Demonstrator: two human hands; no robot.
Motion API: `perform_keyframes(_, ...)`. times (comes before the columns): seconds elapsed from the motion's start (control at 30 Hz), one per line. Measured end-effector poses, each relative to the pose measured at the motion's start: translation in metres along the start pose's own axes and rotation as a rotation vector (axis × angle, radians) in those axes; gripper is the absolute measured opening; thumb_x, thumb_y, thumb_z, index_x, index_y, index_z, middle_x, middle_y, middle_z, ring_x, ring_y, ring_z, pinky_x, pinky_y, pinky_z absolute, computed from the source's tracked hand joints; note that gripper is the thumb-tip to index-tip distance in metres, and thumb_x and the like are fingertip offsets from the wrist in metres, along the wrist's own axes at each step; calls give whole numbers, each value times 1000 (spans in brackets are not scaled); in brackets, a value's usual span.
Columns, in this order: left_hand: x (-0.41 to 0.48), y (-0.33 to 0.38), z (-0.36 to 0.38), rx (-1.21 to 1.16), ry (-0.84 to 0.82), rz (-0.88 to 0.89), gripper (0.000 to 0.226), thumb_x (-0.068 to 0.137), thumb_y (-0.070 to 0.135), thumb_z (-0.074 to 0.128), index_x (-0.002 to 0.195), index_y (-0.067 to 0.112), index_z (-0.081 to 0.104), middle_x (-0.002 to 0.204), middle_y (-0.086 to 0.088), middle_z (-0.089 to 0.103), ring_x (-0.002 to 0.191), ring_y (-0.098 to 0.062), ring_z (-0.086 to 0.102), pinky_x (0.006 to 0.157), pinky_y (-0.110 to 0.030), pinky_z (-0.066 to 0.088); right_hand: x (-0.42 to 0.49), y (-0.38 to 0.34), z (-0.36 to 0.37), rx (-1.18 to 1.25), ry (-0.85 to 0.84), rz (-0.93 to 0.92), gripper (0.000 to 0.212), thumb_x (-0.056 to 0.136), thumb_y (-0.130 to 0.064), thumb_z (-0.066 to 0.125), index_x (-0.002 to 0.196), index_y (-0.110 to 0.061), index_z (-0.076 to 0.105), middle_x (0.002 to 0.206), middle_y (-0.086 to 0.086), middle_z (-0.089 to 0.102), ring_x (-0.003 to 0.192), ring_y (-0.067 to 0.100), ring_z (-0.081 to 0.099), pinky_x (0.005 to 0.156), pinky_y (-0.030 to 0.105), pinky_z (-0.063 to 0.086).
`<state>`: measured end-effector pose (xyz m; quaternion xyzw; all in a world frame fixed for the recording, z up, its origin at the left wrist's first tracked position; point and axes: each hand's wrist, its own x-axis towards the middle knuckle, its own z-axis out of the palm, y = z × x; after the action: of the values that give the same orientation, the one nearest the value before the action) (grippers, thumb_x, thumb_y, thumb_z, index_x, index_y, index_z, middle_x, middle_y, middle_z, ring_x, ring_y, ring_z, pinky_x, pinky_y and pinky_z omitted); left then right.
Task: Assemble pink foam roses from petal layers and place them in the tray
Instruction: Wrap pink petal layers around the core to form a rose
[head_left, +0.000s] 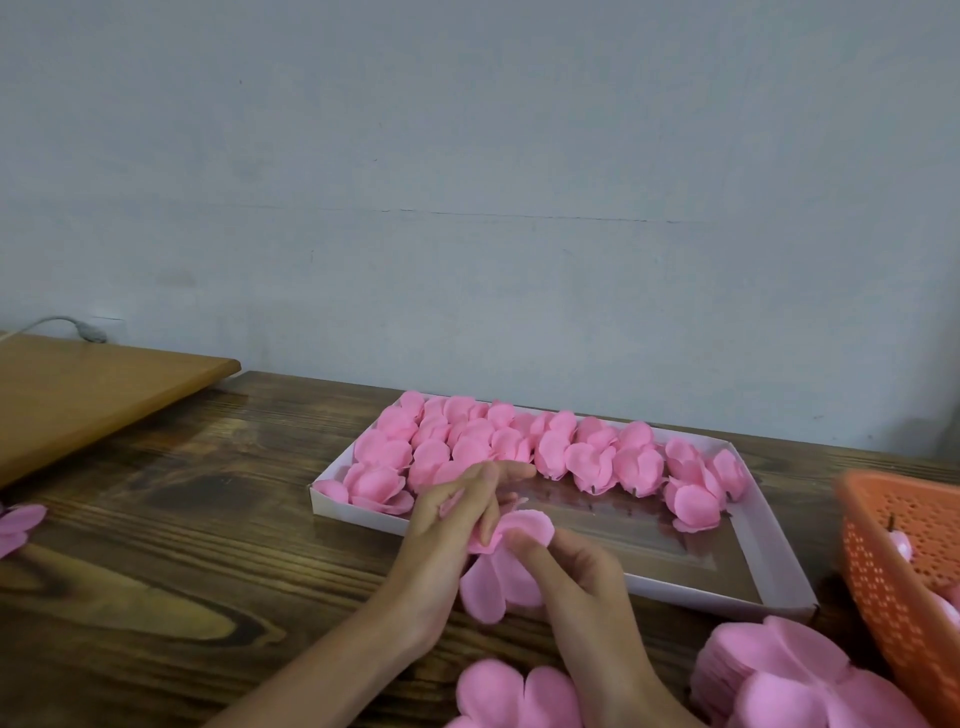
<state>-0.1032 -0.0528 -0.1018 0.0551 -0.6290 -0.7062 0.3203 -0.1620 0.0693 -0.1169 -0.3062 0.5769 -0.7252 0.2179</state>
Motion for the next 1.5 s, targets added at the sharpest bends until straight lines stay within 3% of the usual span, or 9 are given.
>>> perform_keyframes(0.13, 2, -1, 0, -22, 8, 32, 56, 98, 40, 56, 51, 10, 48, 126, -6, 74, 131, -18, 63, 113, -37, 45, 0, 2, 0, -12, 10, -27, 18, 97, -14, 65, 96, -17, 82, 94, 11, 79, 84, 9, 67, 75, 15, 51)
perform_keyframes(0.37, 2, 0, 2, 7, 8, 44, 55, 98, 39, 54, 52, 9, 47, 124, -6, 73, 122, -22, 68, 95, -30, 55, 2, 7, 1, 44, 41, -120, 12, 96, 0, 67, 95, -10, 74, 96, 12, 78, 89, 19, 71, 76, 19, 53)
perform_keyframes(0.53, 1, -3, 2, 34, 12, 26, 53, 99, 45, 56, 54, 17, 54, 114, -20, 71, 107, -24, 72, 99, -42, 55, -1, 6, 2, 128, -11, -143, 31, 87, 16, 71, 107, -8, 71, 105, 10, 79, 96, 19, 76, 73, 23, 58)
perform_keyframes(0.77, -1, 0, 3, 5, -39, -6, 29, 91, 51, 69, 93, 22, 71, 119, -8, 74, 109, -27, 72, 92, -39, 58, -3, 4, 1, 5, -54, -254, 38, 85, 15, 73, 101, -18, 81, 105, 8, 79, 97, 18, 75, 74, 23, 58)
perform_keyframes(0.9, 0, -2, 0, -39, -78, -57, 42, 84, 40, 79, 121, 24, 67, 125, -11, 73, 120, -36, 68, 100, -50, 53, -3, 3, 1, 1, -5, -280, 33, 85, 9, 77, 103, -19, 81, 104, 7, 80, 100, 22, 76, 81, 25, 57)
perform_keyframes(1.03, 1, -4, -6, -122, -135, -102, 56, 78, 23, 87, 131, 22, 68, 125, -16, 73, 118, -32, 71, 93, -36, 60, -2, 5, -1, 42, 97, -295, 26, 81, 5, 81, 100, -13, 79, 104, 7, 80, 99, 22, 76, 77, 24, 58)
perform_keyframes(1.23, 10, -8, -11, -184, -104, -138, 47, 73, 14, 88, 118, 11, 76, 117, -26, 74, 111, -37, 73, 89, -34, 60, -3, 3, -4, 42, 227, -349, 35, 68, -9, 88, 99, -6, 74, 104, 4, 80, 100, 17, 76, 75, 18, 57)
perform_keyframes(1.37, 11, -7, -13, -175, -145, -134, 43, 75, 11, 87, 117, 11, 77, 119, -26, 74, 112, -39, 72, 91, -38, 61, 0, 8, -8, -55, 328, -389, 39, 66, 3, 91, 95, -15, 71, 94, 1, 78, 91, 16, 74, 74, 17, 56)
perform_keyframes(1.5, 11, -8, -13, -218, -99, -155, 45, 77, 1, 84, 120, 10, 74, 116, -32, 73, 103, -40, 73, 88, -40, 63, 0, 10, -9, -87, 349, -384, 45, 67, 5, 91, 95, -23, 71, 98, -1, 78, 96, 17, 74, 82, 33, 59)
